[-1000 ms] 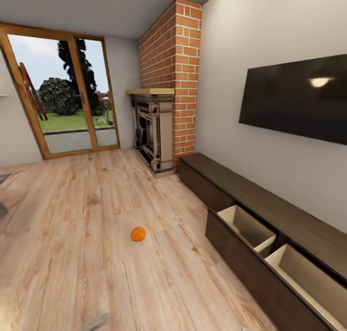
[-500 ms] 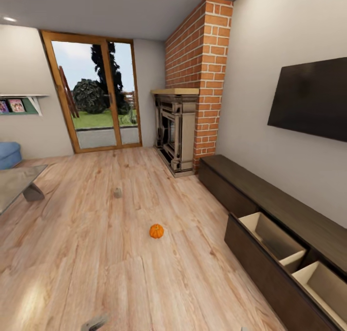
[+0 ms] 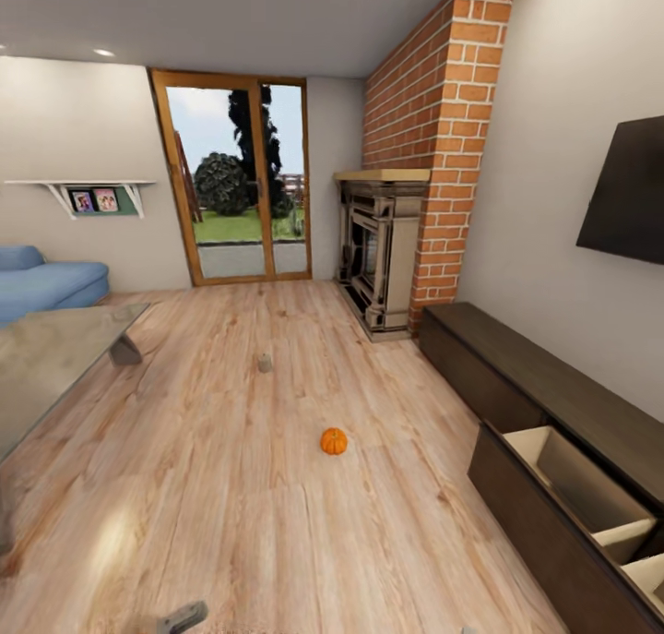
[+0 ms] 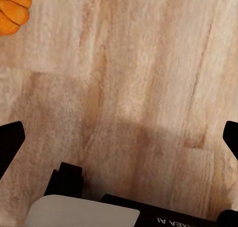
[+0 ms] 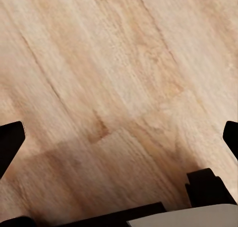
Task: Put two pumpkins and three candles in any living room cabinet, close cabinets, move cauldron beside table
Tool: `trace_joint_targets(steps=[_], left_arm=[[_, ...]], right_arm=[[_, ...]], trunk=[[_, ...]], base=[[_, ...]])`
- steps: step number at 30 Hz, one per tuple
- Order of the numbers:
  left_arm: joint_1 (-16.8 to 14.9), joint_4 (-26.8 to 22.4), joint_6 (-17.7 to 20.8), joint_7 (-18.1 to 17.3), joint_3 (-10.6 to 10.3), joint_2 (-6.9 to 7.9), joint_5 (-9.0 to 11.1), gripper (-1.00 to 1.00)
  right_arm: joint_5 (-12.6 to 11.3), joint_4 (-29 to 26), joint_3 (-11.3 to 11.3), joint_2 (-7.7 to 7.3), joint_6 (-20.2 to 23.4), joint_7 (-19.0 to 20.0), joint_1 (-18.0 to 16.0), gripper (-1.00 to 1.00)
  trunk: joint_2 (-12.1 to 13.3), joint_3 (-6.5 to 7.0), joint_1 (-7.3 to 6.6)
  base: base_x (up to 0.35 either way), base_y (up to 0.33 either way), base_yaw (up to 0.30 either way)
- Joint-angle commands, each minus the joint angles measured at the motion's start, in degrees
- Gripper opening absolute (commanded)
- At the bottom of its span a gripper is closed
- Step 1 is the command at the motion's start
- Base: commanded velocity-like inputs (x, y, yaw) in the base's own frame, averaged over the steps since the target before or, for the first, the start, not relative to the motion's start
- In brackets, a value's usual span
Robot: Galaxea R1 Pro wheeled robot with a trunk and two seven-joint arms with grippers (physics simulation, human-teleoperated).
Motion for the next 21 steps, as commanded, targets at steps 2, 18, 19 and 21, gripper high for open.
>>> trace_joint_targets(steps=[2,18,19,21], left_arm=[[0.0,0.0,0.0,0.0,0.0,0.04,0.0,1.0],[0.0,0.0,0.0,0.0,0.0,0.1,0.0,1.0],[0.0,0.0,0.0,0.0,0.0,0.11,0.0,1.0],[0.0,0.0,0.0,0.0,0.02,0.12,0.0,1.0]], right_arm=[[0.0,0.0,0.15,0.0,-0.78,0.0,0.01,1.0],[0.05,0.52,0.95,0.0,-8.0,0.17,0.11,1.0],[0.03,0.52,0.95,0.0,-8.02,0.22,0.11,1.0],[-0.03,0.54,0.95,-0.04,-8.07,0.35,0.11,1.0]], trunk=[[0.0,0.03,0.0],[0.0,0.1,0.0],[0.0,0.1,0.0],[0.0,0.1,0.0]], base=[[0.0,0.0,0.298],[0.057,0.079,0.071],[0.012,0.005,0.0],[0.01,0.017,0.0]])
